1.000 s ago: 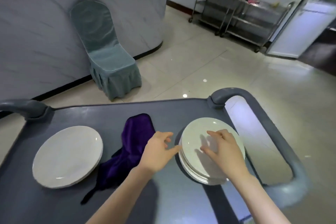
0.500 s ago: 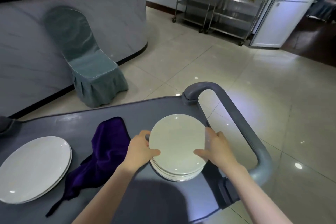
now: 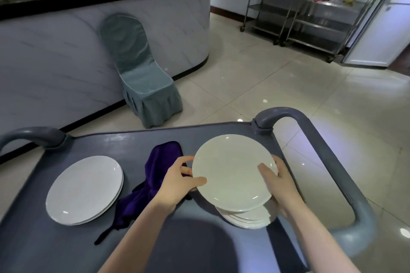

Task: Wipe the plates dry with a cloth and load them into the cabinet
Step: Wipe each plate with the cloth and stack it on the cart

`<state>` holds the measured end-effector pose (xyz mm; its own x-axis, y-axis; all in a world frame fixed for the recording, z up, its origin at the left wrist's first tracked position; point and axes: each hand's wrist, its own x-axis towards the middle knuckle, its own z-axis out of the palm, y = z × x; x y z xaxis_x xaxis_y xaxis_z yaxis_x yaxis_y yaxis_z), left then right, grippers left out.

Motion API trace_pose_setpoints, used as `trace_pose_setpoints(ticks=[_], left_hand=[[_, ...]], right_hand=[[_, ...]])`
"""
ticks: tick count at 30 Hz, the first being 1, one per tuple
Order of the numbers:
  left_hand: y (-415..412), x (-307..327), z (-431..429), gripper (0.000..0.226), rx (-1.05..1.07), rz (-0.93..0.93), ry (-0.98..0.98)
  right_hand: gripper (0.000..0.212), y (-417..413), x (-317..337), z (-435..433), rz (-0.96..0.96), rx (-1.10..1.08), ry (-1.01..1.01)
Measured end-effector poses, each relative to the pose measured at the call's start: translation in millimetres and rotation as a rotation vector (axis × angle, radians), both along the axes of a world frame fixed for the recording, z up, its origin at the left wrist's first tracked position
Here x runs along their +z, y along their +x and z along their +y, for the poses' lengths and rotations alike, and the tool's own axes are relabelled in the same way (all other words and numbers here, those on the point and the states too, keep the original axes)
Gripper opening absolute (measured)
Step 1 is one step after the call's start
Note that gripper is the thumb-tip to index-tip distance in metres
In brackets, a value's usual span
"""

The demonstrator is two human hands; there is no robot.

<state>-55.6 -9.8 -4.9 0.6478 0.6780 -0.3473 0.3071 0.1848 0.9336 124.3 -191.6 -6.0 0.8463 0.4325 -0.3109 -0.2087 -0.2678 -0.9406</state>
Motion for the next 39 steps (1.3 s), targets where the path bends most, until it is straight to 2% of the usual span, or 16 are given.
trace_pose_setpoints(ticks=[3,5,7,9,12,15,20,22,24,28,31,36,39], left_hand=[[-16.2,-0.8,16.7,0.04,0.02,-0.09,-0.112],[-26.2,-4.3,32.8,0.029,0.021,-0.105,-0.107],[-35.0,-12.3,53.6,0.023,0.084,-0.018,0.016],[-42.1,-24.4,79.2,0.022,0.159,0.151,0.187],[-42.2,-44.5,119.0,0.031,0.142,0.335,0.35],[-24.3,-64.6,151.9,0.047,0.03,0.453,0.487],[10.7,-93.1,182.5,0.079,-0.159,0.492,0.502],[17.4,-103.3,189.8,0.078,-0.218,0.52,0.551],[20.5,-110.4,195.7,0.063,-0.264,0.53,0.575],[16.6,-108.2,201.1,0.011,-0.353,0.396,0.525],[6.2,-88.2,204.9,0.014,-0.278,0.269,0.445],[-18.7,-25.1,210.4,0.017,-0.115,0.064,0.153],[-30.7,14.0,197.6,0.02,-0.073,-0.068,0.043]], right_hand=[[0.022,-14.1,-4.7,23.2,0.012,-0.081,0.051],[0.022,-19.8,-4.9,35.6,0.055,-0.103,0.074],[0.021,-23.7,-3.8,45.2,0.094,-0.096,0.07],[0.021,-27.1,-2.6,52.6,0.144,-0.097,0.07],[0.02,-32.0,-1.0,60.7,0.201,-0.102,0.065],[0.022,-33.7,-4.6,68.7,0.178,-0.123,0.023],[0.024,-38.1,-13.1,79.3,0.168,-0.161,-0.01],[0.026,-39.9,-14.9,83.9,0.158,-0.18,-0.043],[0.025,-42.2,-15.2,87.8,0.157,-0.199,-0.065],[0.025,-48.9,-12.6,94.9,0.17,-0.227,-0.074],[0.025,-56.6,-9.8,102.1,0.154,-0.228,-0.098],[0.031,-74.6,-10.9,116.7,0.158,-0.235,-0.119],[0.044,-88.8,-13.0,125.6,0.157,-0.265,-0.07]])
